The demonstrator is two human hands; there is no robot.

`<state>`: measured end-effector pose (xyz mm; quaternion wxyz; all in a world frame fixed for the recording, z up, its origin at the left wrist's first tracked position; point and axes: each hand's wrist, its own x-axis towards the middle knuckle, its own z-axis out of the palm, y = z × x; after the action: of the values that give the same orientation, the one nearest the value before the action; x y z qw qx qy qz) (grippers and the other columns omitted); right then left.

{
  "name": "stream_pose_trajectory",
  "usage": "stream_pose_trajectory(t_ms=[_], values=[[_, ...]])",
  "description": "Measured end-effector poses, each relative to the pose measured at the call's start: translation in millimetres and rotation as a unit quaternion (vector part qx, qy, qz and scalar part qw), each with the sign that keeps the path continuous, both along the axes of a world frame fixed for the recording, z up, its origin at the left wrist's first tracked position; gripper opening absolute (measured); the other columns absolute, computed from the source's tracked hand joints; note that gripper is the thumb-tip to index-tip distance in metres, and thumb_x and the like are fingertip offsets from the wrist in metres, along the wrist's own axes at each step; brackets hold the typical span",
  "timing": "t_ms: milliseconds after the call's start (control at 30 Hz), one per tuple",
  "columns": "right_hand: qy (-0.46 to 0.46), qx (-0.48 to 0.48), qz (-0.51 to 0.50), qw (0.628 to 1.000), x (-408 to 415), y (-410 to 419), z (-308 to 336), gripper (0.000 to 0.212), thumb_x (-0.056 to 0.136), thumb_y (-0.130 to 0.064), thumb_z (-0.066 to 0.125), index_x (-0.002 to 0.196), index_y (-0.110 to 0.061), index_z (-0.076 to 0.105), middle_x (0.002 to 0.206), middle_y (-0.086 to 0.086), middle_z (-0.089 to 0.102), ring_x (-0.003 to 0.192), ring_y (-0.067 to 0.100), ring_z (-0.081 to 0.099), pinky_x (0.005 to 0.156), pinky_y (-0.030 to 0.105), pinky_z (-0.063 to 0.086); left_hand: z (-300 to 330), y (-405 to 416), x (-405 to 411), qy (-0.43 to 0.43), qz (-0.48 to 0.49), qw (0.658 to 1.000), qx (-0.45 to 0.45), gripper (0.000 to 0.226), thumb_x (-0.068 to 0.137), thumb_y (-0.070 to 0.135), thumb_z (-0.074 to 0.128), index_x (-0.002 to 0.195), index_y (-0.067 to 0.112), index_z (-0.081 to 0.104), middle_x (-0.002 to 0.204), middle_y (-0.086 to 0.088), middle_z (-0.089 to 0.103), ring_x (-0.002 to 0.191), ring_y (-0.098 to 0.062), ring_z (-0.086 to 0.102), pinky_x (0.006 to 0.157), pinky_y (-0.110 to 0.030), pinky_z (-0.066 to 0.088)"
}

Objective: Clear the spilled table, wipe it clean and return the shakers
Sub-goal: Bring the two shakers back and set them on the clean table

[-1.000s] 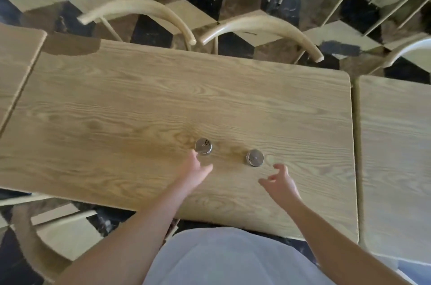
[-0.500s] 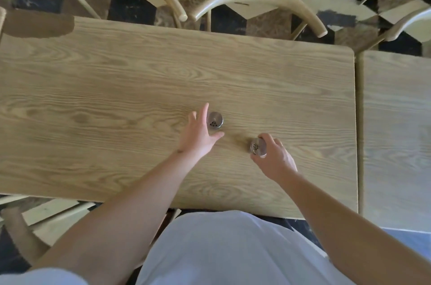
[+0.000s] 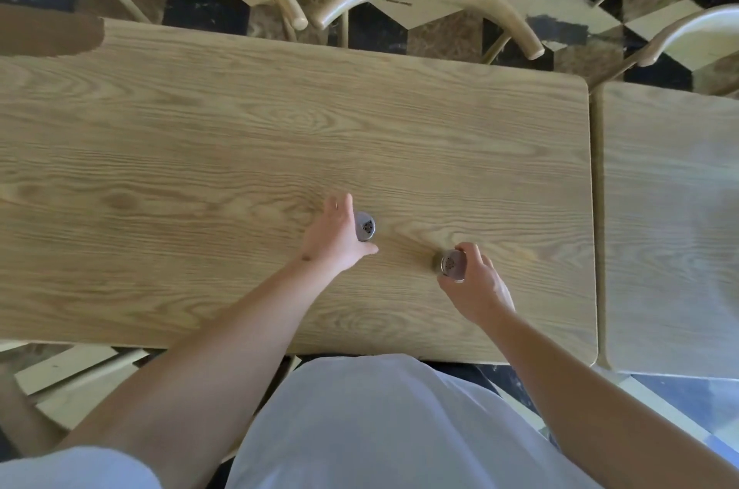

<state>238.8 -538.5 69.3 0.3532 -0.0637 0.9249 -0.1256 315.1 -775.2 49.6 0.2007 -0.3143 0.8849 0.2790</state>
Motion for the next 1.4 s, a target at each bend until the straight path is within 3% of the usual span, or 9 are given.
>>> stream_pose_trajectory(t_ms=[100, 233, 400, 633, 767, 900, 1033, 1200, 1400], values=[[0.000, 0.002, -0.008, 1.000, 4.3, 2.1, -1.0, 0.045, 0.084, -0.038, 0.065, 0.122, -0.038, 0.041, 0.111, -0.002, 0.054, 0.091, 0.025, 0.061, 0.079, 0.039, 0.054, -3.0, 3.3, 4.5, 0.009, -0.048, 0.999, 0.004, 0.087, 0.070, 0.035, 0.084, 0.141, 0.028, 0.033, 0.134, -0.006, 0.041, 0.104, -0.032, 0.061, 0.074, -0.038, 0.051], [-0.010, 0.012, -0.024, 1.000, 10.2, 7.0, -3.1, 0.041, 0.082, -0.040, 0.066, 0.115, -0.032, 0.042, 0.107, -0.001, 0.057, 0.089, 0.025, 0.060, 0.076, 0.038, 0.053, -7.9, 6.8, 12.1, 0.013, -0.056, 0.998, 0.022, 0.048, 0.083, 0.031, 0.072, 0.122, 0.025, 0.045, 0.120, -0.004, 0.049, 0.080, -0.027, 0.059, 0.062, -0.031, 0.040], [-0.032, 0.040, -0.065, 0.997, 20.1, 16.2, -4.6, 0.043, 0.080, -0.042, 0.066, 0.110, -0.025, 0.039, 0.103, 0.002, 0.059, 0.087, 0.027, 0.059, 0.073, 0.037, 0.050, -19.7, 19.9, 26.7, 0.011, -0.017, 0.999, 0.049, 0.046, 0.077, 0.037, 0.073, 0.105, 0.022, 0.040, 0.111, -0.004, 0.046, 0.064, -0.029, 0.056, 0.055, -0.032, 0.044], [-0.042, 0.037, -0.105, 0.993, 57.1, 43.3, -6.3, 0.046, 0.084, -0.039, 0.064, 0.121, -0.026, 0.040, 0.091, 0.003, 0.063, 0.081, 0.030, 0.062, 0.073, 0.038, 0.054, -31.8, 33.7, 33.0, 0.022, -0.020, 0.998, 0.054, 0.051, 0.076, 0.029, 0.072, 0.117, 0.026, 0.043, 0.120, -0.004, 0.050, 0.086, -0.031, 0.063, 0.069, -0.037, 0.052], [-0.032, 0.016, -0.124, 0.992, 65.8, 63.6, -5.9, 0.043, 0.083, -0.041, 0.065, 0.120, -0.030, 0.046, 0.095, -0.001, 0.065, 0.083, 0.025, 0.063, 0.073, 0.035, 0.055, -31.9, 40.2, 32.1, 0.019, -0.018, 0.999, 0.043, 0.044, 0.072, 0.019, 0.072, 0.106, 0.023, 0.044, 0.115, -0.002, 0.051, 0.081, -0.030, 0.061, 0.065, -0.037, 0.052], [-0.031, 0.010, -0.151, 0.988, 70.5, 91.5, -5.2, 0.039, 0.082, -0.040, 0.067, 0.113, -0.028, 0.048, 0.092, -0.001, 0.064, 0.076, 0.022, 0.062, 0.064, 0.031, 0.050, -28.4, 62.4, 30.4, -0.001, -0.080, 0.996, 0.049, 0.044, 0.072, 0.019, 0.071, 0.105, 0.026, 0.042, 0.114, 0.000, 0.053, 0.084, -0.028, 0.061, 0.069, -0.039, 0.054], [-0.021, 0.029, -0.160, 0.986, 84.7, 138.4, -8.3, 0.044, 0.078, -0.046, 0.069, 0.105, -0.021, 0.044, 0.090, 0.000, 0.062, 0.083, 0.027, 0.062, 0.069, 0.035, 0.052, -24.1, 111.0, 35.0, -0.017, -0.109, 0.993, 0.041, 0.043, 0.071, 0.021, 0.069, 0.103, 0.029, 0.042, 0.112, 0.002, 0.051, 0.084, -0.027, 0.061, 0.070, -0.040, 0.055], [-0.053, 0.023, -0.246, 0.968, 108.1, 221.6, -7.0, 0.056, 0.071, -0.061, 0.068, 0.100, -0.018, 0.046, 0.094, 0.002, 0.065, 0.087, 0.027, 0.065, 0.074, 0.040, 0.056, -20.4, 202.7, 45.0, -0.026, -0.099, 0.994, 0.036, 0.040, 0.072, 0.023, 0.070, 0.102, 0.025, 0.043, 0.107, 0.000, 0.046, 0.082, -0.027, 0.059, 0.066, -0.036, 0.049], [-0.041, -0.043, -0.363, 0.930, 142.8, 332.1, -3.0, 0.047, 0.073, -0.056, 0.068, 0.095, -0.021, 0.045, 0.087, 0.001, 0.067, 0.069, 0.019, 0.067, 0.057, 0.033, 0.051, -20.6, 328.2, 54.2, 0.027, -0.108, 0.989, 0.099, 0.037, 0.061, 0.029, 0.069, 0.087, 0.032, 0.043, 0.090, 0.002, 0.057, 0.078, -0.027, 0.060, 0.068, -0.038, 0.052]])
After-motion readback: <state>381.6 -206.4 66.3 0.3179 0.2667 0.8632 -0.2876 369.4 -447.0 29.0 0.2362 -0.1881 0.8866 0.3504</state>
